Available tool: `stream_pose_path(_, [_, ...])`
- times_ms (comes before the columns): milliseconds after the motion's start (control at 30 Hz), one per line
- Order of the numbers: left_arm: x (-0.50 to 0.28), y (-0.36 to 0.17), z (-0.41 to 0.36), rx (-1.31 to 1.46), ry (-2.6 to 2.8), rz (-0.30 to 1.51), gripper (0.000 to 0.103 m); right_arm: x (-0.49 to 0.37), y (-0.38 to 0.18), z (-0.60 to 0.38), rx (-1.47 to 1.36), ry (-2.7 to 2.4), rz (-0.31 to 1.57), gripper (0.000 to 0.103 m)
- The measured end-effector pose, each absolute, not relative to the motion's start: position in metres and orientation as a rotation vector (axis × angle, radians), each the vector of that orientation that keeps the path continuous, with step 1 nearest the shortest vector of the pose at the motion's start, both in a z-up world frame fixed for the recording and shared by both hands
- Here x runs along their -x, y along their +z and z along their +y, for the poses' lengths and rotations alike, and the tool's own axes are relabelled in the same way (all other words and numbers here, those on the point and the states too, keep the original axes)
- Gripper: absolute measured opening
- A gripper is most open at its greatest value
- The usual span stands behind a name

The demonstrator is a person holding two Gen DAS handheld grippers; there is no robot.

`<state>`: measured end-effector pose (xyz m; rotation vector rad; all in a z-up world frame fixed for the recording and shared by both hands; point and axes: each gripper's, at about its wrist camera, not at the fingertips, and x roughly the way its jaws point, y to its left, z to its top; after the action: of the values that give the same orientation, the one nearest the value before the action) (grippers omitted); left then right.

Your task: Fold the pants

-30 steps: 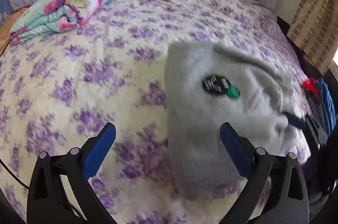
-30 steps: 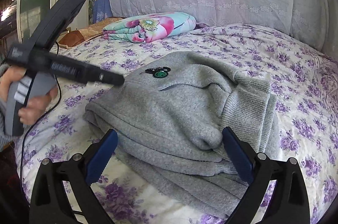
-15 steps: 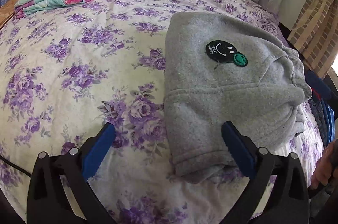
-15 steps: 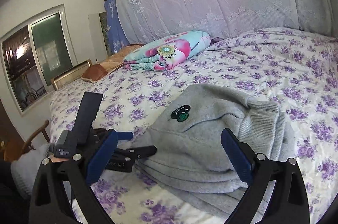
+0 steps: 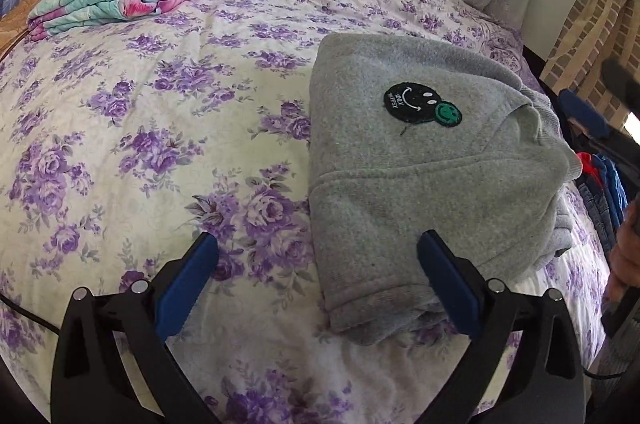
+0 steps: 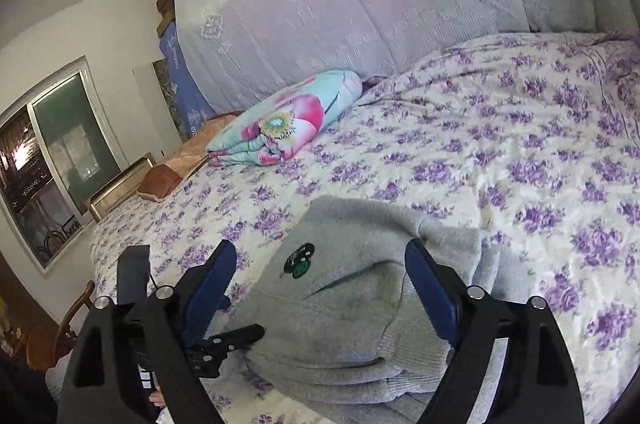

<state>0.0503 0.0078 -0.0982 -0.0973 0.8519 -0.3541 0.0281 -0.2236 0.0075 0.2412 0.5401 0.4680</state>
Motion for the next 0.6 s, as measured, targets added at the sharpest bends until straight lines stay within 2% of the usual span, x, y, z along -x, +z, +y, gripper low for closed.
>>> stream_pose_path(100, [-0.052,-0.099,0.009,0.11,-0.361,0.858,0.098,-0.05,0.012,-0.214,-0.229,0.518,0.593,0.088])
stream_pose_path(267, [-0.053,-0.101,0.01,0.127,-0.37,0.862,0.099,-0.112,-0.017,-0.206,-0.191,0.389,0.742,0.088])
stream_pose_path(400, [-0.053,-0.101,0.013,0.144,-0.384,0.862,0.099,-0.126,-0.034,-0.235,-0.298,0.395,0.758,0.073])
stream_pose_path(500, [-0.055,-0.103,0.014,0.158,-0.391,0.869,0.099,-0.107,-0.021,-0.244,-0.291,0.389,0.707,0.072])
stream_pose_path(600, [-0.055,-0.104,0.014,0.162,-0.391,0.871,0.099,-0.076,0.0,-0.264,-0.345,0.311,0.627,0.082])
